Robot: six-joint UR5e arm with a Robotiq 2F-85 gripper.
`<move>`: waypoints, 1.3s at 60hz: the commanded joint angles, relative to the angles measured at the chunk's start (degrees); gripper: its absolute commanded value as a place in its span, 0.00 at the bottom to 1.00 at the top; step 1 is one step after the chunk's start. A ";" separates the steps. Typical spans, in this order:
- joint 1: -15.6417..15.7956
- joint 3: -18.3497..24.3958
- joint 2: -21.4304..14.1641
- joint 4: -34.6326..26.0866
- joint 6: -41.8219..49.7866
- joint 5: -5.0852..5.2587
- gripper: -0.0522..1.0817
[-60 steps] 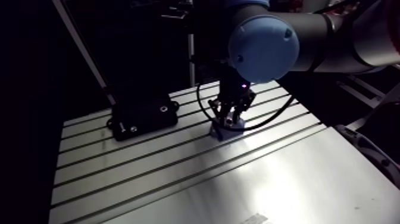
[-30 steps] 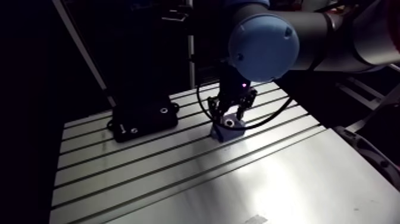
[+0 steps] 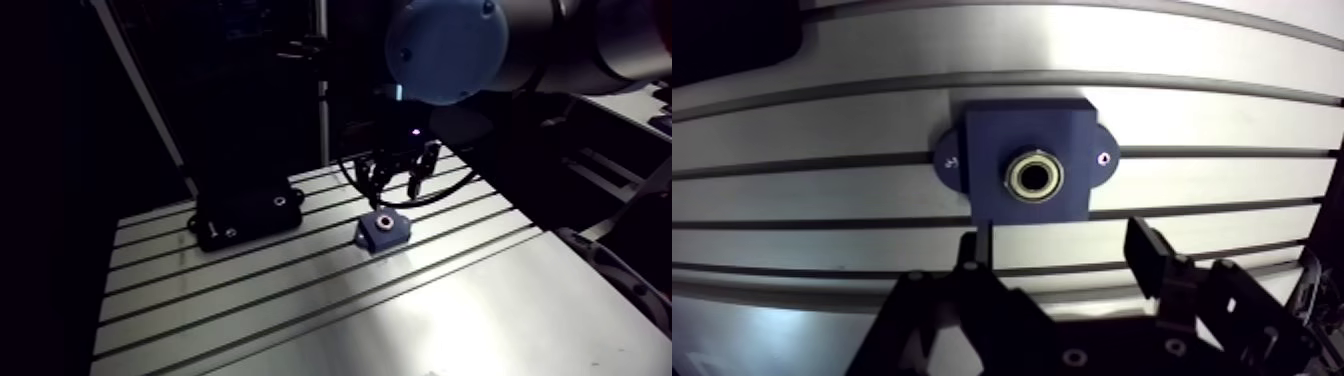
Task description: Pick up the bearing and press it into the housing until flush.
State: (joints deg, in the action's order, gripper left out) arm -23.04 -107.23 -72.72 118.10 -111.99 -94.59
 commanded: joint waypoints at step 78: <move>0.36 -0.48 3.67 3.14 -4.05 2.00 1.00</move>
State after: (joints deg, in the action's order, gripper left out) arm -22.64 -107.60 -69.53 121.11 -114.95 -92.55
